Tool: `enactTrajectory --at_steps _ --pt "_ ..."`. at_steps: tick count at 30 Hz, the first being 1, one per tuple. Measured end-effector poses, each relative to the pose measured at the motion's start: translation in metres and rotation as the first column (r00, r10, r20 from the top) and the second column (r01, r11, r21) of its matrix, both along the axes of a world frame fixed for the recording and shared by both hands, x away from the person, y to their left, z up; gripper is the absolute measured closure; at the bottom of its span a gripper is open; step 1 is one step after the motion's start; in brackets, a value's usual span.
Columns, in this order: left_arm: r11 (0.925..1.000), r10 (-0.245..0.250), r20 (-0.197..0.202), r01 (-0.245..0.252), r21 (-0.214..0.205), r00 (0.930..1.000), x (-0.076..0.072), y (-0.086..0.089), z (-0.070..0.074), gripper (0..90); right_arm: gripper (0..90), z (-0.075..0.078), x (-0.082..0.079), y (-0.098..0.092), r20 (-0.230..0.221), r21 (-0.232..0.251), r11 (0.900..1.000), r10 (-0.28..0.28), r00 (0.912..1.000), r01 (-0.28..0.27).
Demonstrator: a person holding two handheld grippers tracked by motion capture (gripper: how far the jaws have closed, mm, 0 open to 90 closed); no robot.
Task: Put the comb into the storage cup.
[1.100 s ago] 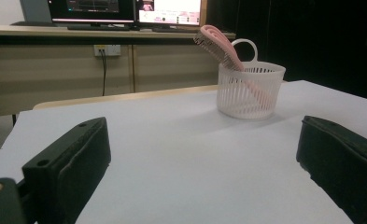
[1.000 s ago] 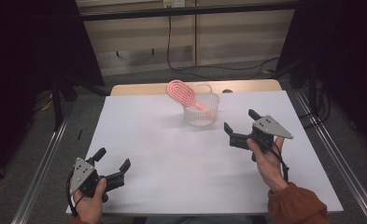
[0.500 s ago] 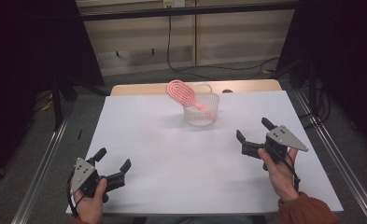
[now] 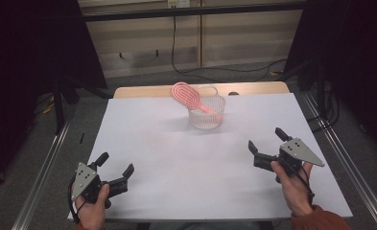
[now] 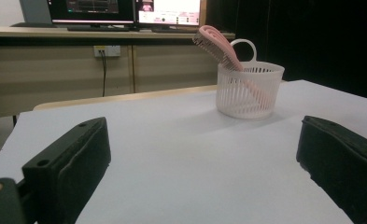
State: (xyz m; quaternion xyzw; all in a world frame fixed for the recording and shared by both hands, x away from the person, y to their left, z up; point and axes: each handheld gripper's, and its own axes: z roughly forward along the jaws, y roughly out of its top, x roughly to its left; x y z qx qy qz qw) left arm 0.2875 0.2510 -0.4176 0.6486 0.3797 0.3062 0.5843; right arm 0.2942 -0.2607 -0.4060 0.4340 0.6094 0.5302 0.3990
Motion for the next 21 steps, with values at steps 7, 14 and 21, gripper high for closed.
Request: enactTrajectory --at_steps 7,14,21 --pt "0.9999 0.009 -0.001 -0.009 0.010 1.0000 0.000 -0.001 0.000 3.3 2.1 -0.003 -0.010 -0.008 -0.003 0.004 0.9998 -0.022 0.9998 0.022" --pt "0.9998 0.014 -0.003 -0.014 0.011 0.9999 -0.001 0.000 0.000 3.4 2.7 -0.006 -0.020 -0.019 0.000 -0.008 0.9983 -0.058 0.9983 0.058" --pt "0.9998 0.017 -0.008 -0.017 0.007 0.9998 -0.003 0.001 0.000 3.3 3.0 -0.007 -0.029 -0.024 -0.005 -0.008 0.9973 -0.073 0.9973 0.073"
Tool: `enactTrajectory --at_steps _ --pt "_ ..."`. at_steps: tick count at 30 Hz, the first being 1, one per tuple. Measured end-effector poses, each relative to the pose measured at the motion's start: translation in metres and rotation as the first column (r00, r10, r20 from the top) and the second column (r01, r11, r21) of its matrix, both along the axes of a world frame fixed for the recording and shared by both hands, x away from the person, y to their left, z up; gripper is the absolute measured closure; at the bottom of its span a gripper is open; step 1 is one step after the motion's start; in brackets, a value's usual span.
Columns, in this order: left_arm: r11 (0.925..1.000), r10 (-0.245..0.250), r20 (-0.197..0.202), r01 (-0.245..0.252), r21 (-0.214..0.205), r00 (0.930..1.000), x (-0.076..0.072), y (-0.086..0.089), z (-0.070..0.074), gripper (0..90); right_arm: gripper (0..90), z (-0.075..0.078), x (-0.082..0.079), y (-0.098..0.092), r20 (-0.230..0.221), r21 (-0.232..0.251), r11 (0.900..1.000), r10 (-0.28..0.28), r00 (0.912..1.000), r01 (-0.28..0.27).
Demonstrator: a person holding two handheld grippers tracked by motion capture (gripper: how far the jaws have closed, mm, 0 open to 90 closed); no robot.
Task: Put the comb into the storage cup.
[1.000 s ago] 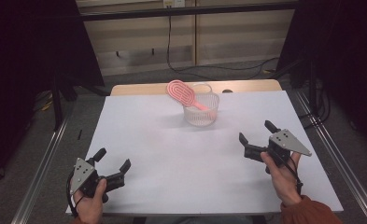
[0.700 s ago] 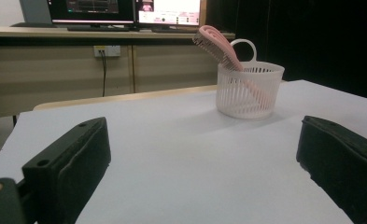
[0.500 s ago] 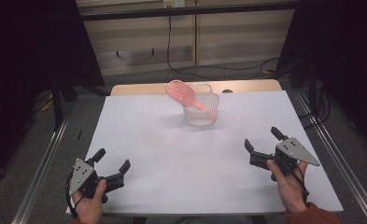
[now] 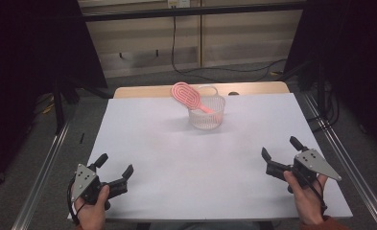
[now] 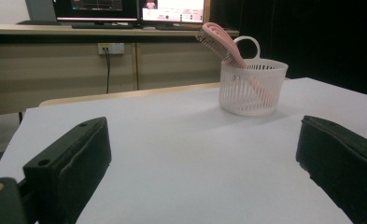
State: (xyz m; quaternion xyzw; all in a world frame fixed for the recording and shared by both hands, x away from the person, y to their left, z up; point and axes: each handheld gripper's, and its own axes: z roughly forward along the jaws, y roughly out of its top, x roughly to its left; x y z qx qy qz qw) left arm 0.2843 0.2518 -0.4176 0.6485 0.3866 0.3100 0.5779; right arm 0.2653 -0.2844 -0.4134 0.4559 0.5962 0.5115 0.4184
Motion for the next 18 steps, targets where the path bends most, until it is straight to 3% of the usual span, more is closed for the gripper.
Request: enactTrajectory --at_steps 8,14,18 --pt "1.0000 0.005 0.001 -0.005 -0.001 1.0000 0.000 0.000 0.000 3.3 3.0 -0.006 -0.011 -0.007 -0.006 -0.011 0.9997 -0.021 0.9998 0.021" --pt "1.0000 0.007 0.001 -0.007 0.002 1.0000 0.000 0.000 0.000 3.3 2.8 -0.011 -0.019 -0.011 -0.036 -0.020 0.9996 -0.023 0.9991 0.022" --pt "1.0000 0.004 0.006 -0.004 -0.001 1.0000 -0.001 0.001 0.001 3.3 2.5 -0.013 -0.024 -0.017 -0.036 -0.003 0.9992 -0.039 0.9986 0.039"
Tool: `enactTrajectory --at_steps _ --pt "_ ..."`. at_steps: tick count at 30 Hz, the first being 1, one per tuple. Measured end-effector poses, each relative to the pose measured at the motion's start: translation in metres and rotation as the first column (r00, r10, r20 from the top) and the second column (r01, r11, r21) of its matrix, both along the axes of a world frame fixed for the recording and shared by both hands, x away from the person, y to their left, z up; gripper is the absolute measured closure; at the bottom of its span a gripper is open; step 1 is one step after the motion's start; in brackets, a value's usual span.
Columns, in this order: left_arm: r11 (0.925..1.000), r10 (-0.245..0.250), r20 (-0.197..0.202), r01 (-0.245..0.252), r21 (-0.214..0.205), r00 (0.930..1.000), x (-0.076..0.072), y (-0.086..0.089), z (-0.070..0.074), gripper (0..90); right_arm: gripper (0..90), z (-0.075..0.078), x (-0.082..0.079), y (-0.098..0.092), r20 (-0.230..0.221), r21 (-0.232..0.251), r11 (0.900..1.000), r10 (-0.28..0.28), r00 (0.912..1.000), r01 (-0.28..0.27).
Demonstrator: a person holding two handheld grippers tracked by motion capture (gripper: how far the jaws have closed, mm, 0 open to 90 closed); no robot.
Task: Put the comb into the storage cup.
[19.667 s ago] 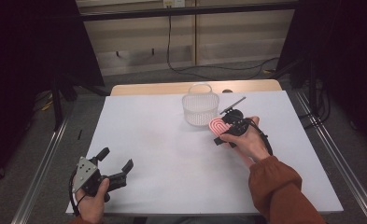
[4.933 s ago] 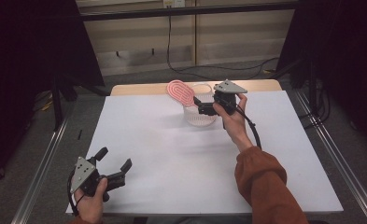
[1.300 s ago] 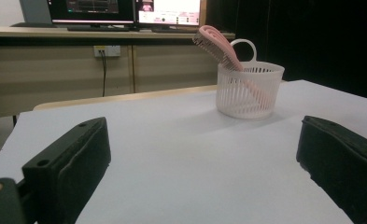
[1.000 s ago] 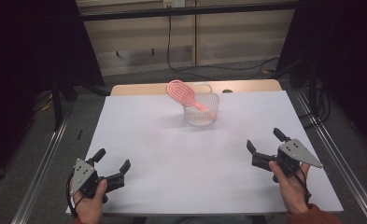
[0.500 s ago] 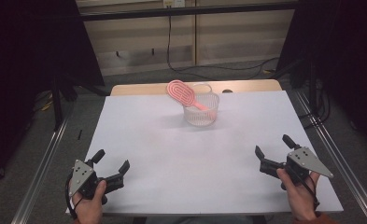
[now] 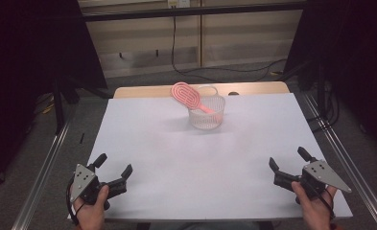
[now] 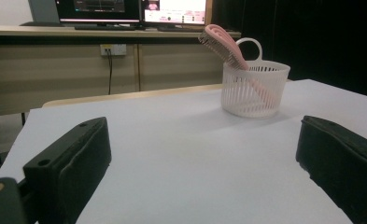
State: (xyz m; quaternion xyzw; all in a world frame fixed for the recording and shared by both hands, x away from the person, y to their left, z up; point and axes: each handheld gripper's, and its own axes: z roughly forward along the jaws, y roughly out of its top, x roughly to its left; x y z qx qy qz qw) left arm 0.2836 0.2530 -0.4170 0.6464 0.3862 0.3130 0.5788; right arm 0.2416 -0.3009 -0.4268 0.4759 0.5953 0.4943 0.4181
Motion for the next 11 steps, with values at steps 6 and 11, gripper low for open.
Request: enactTrajectory --at_steps 6,11 --pt "0.9999 -0.010 -0.007 0.010 0.004 0.9999 0.0013 -0.0019 -0.0015 3.3 2.1 -0.0069 0.0024 0.0067 -0.016 -0.031 0.9995 0.002 0.9999 -0.002" --pt "1.0000 -0.004 -0.007 0.004 -0.005 1.0000 0.0032 -0.0003 -0.0014 3.3 2.4 -0.0065 0.0057 0.0084 -0.002 -0.012 0.9998 0.013 0.9999 -0.013"
